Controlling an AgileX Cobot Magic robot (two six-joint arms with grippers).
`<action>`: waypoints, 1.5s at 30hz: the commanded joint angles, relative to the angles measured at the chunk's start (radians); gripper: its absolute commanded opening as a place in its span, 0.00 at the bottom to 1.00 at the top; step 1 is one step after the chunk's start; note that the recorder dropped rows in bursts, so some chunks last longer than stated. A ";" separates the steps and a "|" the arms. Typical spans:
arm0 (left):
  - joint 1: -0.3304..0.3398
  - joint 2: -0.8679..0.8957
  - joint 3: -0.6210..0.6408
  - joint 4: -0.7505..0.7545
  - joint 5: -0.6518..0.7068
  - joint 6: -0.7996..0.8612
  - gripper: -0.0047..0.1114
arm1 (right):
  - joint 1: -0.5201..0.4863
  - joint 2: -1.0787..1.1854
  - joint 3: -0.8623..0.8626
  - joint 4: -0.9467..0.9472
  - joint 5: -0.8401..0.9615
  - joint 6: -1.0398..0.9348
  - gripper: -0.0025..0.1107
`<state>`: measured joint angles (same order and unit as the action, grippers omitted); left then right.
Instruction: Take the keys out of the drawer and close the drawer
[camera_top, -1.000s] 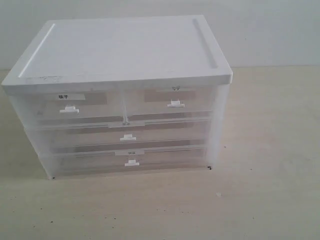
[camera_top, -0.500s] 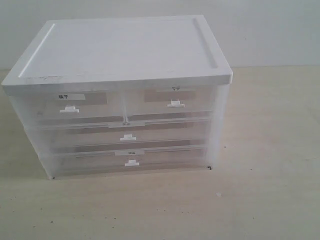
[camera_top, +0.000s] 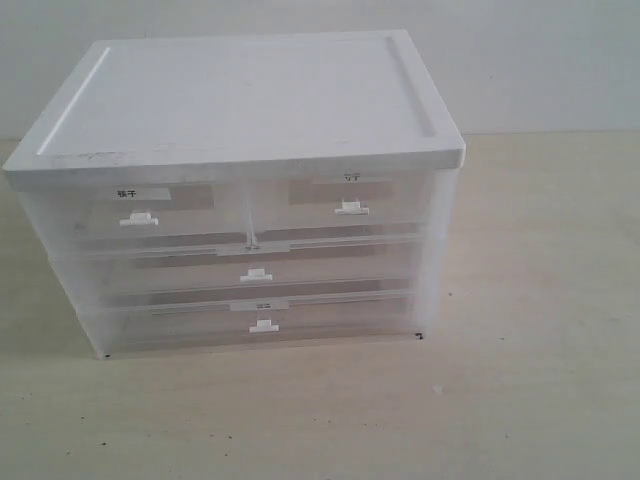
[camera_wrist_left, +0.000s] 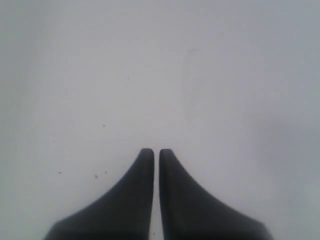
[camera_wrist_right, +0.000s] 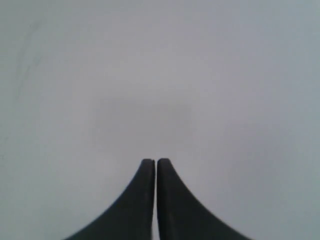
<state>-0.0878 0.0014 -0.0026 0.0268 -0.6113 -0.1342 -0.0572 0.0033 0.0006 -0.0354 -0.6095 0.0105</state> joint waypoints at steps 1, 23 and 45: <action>-0.002 0.016 0.003 -0.003 -0.055 -0.110 0.08 | -0.004 -0.003 -0.001 -0.001 -0.086 0.190 0.02; -0.002 0.874 -0.149 0.723 -0.333 -0.444 0.08 | -0.002 0.530 -0.315 -0.662 -0.097 0.709 0.02; -0.002 1.256 -0.149 0.616 -0.489 -0.231 0.08 | 0.610 1.231 -0.506 -0.551 0.070 -0.343 0.29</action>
<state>-0.0878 1.2547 -0.1490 0.6675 -1.1160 -0.3730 0.4290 1.2276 -0.4636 -0.7476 -0.7699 -0.1307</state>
